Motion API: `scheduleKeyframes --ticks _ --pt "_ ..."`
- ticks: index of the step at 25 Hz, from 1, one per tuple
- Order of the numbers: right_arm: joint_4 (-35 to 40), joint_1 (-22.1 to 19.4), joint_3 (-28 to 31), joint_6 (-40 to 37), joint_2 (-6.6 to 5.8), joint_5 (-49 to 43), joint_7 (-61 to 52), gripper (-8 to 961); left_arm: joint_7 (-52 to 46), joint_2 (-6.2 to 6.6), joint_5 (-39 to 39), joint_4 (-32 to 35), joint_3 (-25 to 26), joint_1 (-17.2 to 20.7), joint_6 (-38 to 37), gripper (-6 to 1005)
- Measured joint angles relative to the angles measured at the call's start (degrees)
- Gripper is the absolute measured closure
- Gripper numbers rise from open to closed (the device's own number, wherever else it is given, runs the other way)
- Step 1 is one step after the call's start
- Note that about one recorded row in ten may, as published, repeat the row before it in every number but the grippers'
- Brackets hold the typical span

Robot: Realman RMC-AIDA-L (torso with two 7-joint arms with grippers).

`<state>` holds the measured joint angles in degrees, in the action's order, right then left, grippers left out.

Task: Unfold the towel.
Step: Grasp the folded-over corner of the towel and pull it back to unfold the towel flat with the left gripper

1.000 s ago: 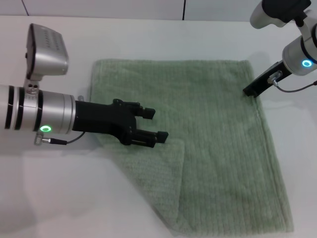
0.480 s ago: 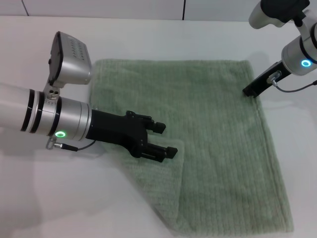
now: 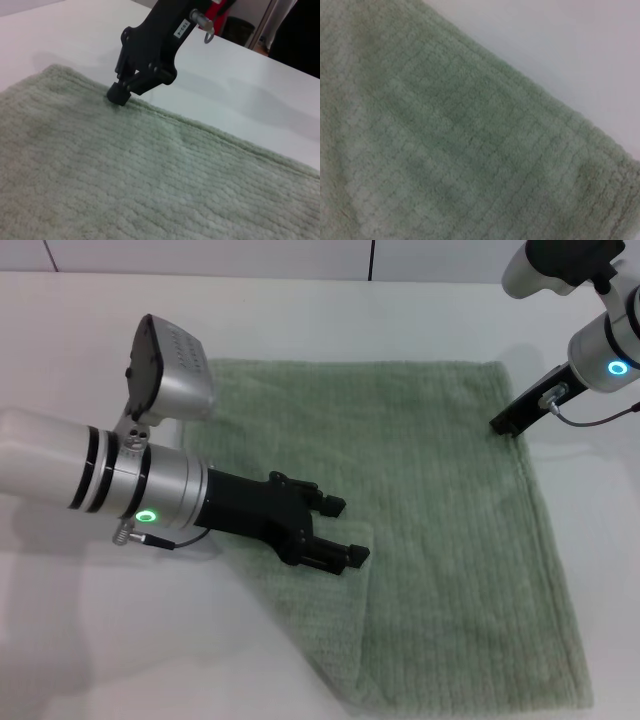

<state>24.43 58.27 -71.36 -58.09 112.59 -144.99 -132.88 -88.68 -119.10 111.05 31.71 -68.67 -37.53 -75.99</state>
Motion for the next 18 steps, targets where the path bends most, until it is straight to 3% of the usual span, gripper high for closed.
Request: scheduleKeyframes --ticks 8,18 --pt "0.0 0.0 0.0 0.0 0.00 0.0 0.1 953 0.3 0.01 -4.4 -0.5 -3.8 -0.1 2.8 201" --pt "0.0 0.2 0.0 0.0 0.00 0.0 0.1 954 0.6 0.01 -7.9 -0.5 -9.6 -0.1 6.2 272"
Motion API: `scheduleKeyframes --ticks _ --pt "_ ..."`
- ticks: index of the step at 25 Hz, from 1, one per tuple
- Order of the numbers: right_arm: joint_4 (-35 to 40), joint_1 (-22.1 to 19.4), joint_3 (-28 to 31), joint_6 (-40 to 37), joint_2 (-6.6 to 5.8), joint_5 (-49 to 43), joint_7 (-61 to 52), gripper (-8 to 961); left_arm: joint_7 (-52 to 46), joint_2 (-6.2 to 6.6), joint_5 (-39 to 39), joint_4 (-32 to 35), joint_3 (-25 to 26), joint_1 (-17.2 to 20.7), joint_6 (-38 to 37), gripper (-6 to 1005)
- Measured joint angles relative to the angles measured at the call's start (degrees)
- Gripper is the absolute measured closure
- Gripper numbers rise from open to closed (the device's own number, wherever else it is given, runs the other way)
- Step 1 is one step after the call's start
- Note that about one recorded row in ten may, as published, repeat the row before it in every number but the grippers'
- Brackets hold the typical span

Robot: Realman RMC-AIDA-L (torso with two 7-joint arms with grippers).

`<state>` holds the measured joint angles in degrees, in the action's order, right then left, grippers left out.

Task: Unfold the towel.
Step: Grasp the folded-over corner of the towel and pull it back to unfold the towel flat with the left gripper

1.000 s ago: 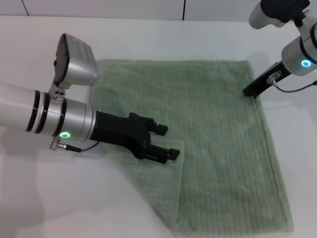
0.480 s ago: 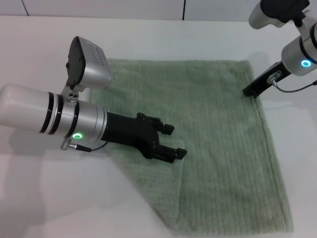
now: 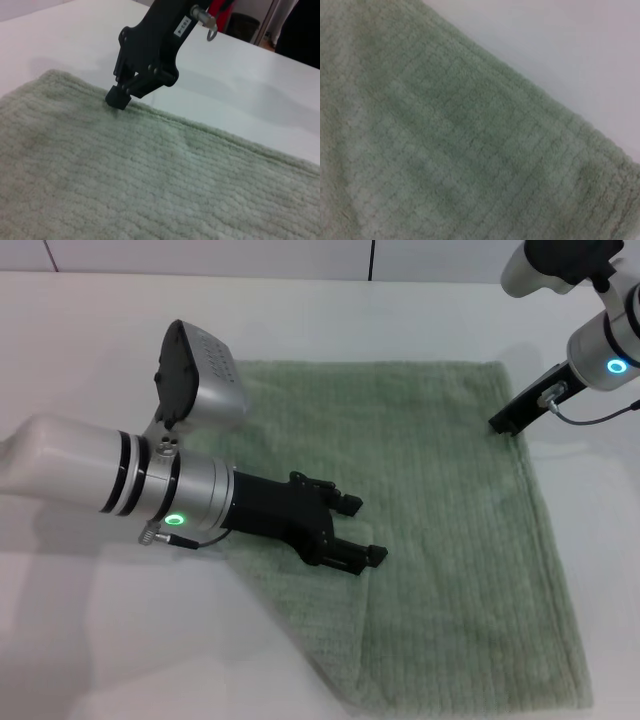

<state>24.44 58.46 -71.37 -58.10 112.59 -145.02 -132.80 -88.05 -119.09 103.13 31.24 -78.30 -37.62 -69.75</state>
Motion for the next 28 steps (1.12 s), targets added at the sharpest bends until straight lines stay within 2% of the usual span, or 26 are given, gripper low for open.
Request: scheduleKeyframes --ticks 5,17,20,25,28 --pt "0.0 0.1 -0.1 0.0 0.00 0.0 0.0 954 0.0 0.00 -1.0 0.0 -3.0 0.0 2.1 308" --pt "0.0 0.1 -0.1 0.0 0.00 0.0 0.0 953 0.1 0.00 -0.9 0.2 -3.6 0.1 3.0 394" --pt "0.0 0.0 -0.1 0.0 0.00 0.0 0.0 954 0.5 0.00 -0.6 0.3 -3.8 0.3 2.9 592" --pt "0.0 -0.1 -0.1 0.0 0.00 0.0 0.0 954 1.1 0.00 -0.6 0.5 -3.8 0.5 2.3 833" --pt "0.0 -0.2 -0.2 0.0 0.00 0.0 0.0 954 1.1 0.00 -0.6 0.5 -3.8 0.5 2.1 868"
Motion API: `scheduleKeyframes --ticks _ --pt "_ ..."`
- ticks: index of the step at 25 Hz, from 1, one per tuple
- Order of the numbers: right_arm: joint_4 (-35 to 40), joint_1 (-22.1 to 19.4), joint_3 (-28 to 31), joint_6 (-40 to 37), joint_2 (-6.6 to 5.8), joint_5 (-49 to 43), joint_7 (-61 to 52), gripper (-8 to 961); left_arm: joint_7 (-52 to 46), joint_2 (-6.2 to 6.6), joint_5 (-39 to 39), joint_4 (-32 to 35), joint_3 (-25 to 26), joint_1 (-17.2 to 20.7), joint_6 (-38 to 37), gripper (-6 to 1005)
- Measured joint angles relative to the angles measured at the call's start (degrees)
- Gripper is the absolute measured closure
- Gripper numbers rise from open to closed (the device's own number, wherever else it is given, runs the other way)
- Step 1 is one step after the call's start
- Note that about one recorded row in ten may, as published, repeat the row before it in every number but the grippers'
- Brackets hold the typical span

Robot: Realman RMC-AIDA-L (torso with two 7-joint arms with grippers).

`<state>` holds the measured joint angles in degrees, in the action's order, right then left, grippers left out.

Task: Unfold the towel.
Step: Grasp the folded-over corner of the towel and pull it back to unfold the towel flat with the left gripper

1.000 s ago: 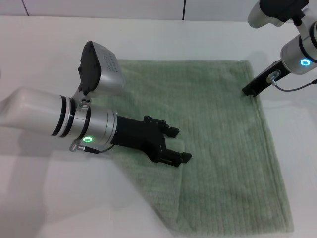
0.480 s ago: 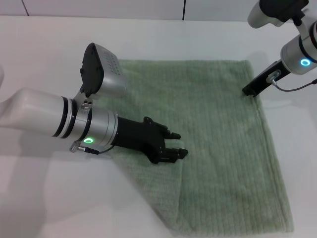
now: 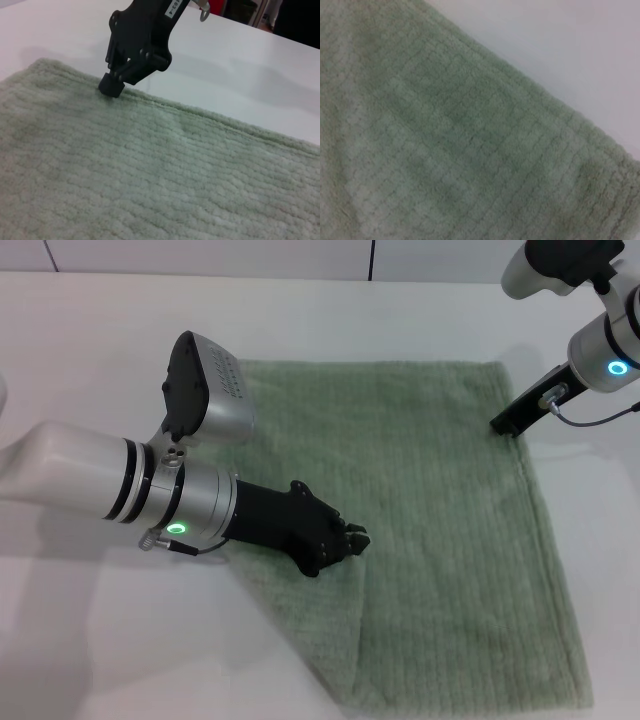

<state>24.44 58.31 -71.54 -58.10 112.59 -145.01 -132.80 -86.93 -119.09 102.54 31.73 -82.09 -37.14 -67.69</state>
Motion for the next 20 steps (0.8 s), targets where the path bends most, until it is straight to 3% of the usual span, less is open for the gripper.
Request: scheduleKeyframes --ticks 8,20 --pt "0.0 -0.1 -0.1 0.0 0.00 0.0 0.0 953 0.0 0.53 -0.1 0.1 2.4 0.3 -4.6 963" --pt "0.0 -0.1 -0.3 0.0 0.00 0.0 0.0 953 0.1 2.21 0.9 2.6 11.0 2.2 -19.8 958"
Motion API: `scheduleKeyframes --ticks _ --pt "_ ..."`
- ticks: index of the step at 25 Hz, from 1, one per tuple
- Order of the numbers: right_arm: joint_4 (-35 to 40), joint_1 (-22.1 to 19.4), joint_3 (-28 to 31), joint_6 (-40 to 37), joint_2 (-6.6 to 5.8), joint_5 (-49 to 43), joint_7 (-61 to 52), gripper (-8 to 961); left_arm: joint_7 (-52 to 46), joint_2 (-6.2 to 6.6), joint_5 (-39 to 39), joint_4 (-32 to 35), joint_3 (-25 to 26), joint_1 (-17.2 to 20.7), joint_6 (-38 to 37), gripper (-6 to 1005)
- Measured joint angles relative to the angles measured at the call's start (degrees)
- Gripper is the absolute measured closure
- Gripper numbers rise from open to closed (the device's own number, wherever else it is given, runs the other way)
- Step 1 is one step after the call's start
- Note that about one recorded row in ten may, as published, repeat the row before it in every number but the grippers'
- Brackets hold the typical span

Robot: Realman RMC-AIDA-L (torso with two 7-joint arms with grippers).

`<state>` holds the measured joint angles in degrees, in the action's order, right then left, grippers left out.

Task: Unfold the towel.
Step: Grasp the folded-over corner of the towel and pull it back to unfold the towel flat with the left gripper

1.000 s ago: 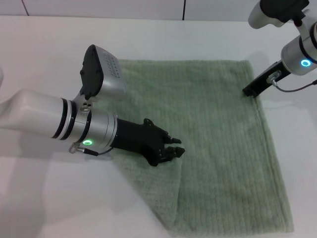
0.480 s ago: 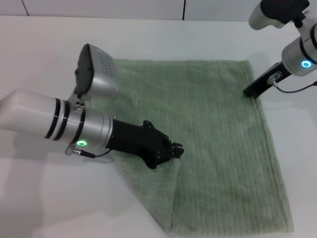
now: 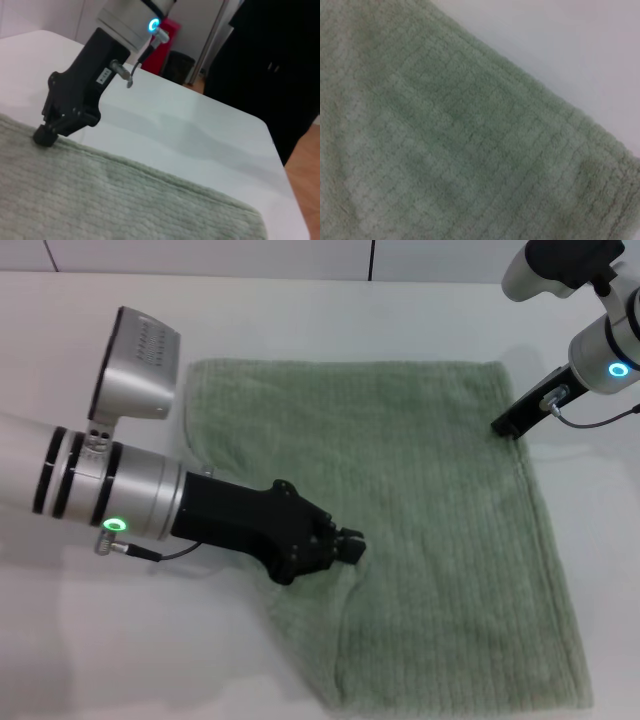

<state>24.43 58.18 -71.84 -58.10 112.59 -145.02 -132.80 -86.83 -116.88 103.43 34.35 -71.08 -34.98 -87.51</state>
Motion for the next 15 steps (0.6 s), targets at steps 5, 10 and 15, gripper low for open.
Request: scheduleKeyframes --ticks 5,10,15 --pt "-0.1 0.0 0.0 0.0 0.00 0.0 0.2 954 -0.7 0.50 4.1 0.2 4.0 0.3 -3.0 952" --pt "-0.6 0.3 0.1 0.0 0.00 0.0 0.6 953 -0.9 1.03 7.6 0.2 8.2 0.3 -6.0 945" --pt "-0.6 0.3 0.1 0.0 0.00 0.0 0.6 954 -0.9 1.60 9.2 0.4 11.4 0.4 -10.1 939"
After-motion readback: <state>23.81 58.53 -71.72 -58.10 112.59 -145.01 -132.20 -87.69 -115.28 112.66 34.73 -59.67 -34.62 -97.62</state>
